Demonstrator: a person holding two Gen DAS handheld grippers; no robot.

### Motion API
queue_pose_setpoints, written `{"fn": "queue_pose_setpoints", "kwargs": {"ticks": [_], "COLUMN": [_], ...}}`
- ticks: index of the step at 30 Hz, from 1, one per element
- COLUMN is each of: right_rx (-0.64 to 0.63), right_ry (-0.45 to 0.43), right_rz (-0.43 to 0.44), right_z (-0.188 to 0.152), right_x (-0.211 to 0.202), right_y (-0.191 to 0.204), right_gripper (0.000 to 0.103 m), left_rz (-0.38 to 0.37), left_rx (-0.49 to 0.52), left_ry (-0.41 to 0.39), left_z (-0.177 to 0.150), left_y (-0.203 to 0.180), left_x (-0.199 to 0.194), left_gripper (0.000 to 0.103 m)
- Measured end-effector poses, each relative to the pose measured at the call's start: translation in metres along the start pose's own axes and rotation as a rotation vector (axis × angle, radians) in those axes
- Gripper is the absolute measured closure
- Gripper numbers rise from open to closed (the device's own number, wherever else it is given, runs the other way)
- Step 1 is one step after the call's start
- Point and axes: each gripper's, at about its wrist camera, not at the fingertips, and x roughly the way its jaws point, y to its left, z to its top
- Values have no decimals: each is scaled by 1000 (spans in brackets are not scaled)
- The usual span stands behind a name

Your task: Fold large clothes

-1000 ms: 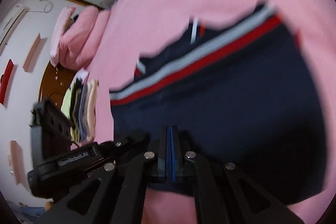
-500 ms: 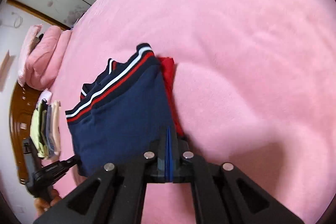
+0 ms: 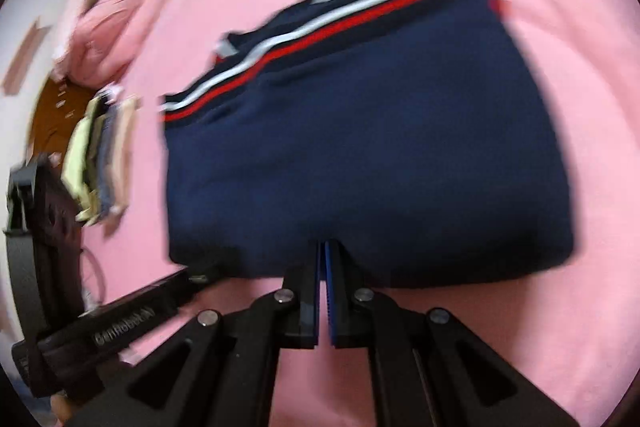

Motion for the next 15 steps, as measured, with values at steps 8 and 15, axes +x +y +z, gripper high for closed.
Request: {"fn": "queue_pose_setpoints", "kwargs": {"ticks": [8,15], "right_rx": [309,124], "right_ry": [-140,-275], "right_rz": [-150,-78], "right_z": [6,22], "right_x": [-60,-76], "right_y": [-111,-52], "right_gripper": [103,101], "left_rz": [-20,19], "left_rx": [-195,-139], "left_ry": [0,13], "left_z": [-5,-6], "left_y": [60,39], "left_x": [-4,7], "left_gripper": [96,94]}}
